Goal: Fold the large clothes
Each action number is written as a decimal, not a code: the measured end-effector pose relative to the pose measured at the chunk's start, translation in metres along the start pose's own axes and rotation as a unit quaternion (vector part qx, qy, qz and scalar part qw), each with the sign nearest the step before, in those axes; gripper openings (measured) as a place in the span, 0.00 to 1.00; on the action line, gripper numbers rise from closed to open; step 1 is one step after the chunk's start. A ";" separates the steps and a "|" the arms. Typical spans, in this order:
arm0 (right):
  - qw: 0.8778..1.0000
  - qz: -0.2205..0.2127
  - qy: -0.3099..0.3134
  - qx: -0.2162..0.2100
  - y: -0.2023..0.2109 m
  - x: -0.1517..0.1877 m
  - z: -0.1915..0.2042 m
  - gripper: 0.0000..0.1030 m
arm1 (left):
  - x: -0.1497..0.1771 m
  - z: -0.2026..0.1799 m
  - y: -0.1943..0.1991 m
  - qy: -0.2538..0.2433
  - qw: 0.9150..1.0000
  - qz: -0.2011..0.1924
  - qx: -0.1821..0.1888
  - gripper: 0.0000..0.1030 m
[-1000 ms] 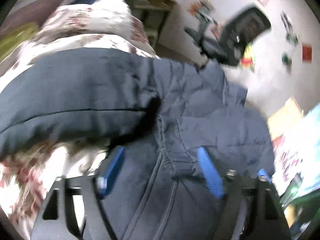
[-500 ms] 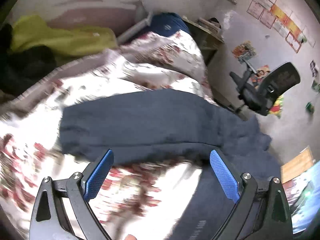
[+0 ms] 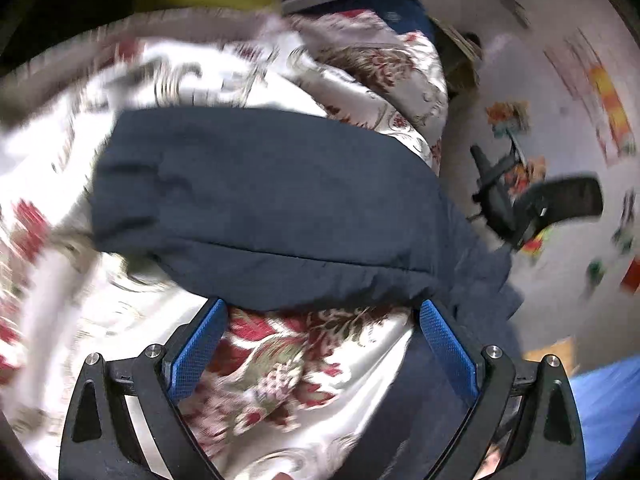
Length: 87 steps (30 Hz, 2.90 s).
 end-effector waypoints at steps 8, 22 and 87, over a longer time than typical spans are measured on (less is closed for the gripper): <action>0.999 -0.001 0.041 0.012 -0.010 0.004 0.009 0.97 | -0.009 0.011 -0.017 0.122 0.991 0.010 0.045 0.92; 0.998 0.012 0.058 0.011 -0.020 0.010 0.012 0.99 | -0.029 -0.004 -0.013 0.136 0.984 -0.112 0.001 0.45; 0.955 0.073 -0.251 -0.142 0.071 0.096 -0.226 0.99 | 0.370 -0.217 -0.137 -0.515 0.846 0.135 0.035 0.56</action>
Point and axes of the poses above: each gripper's, at about its wrist camera, not at the fingertips, and y roughly against the way its jaws point, z to its left, x to its underside, the point moved 4 cm from there along -y, roughly the way its jaws point, and after that the axes turned 14 degrees about y, right-handed, at the moved point
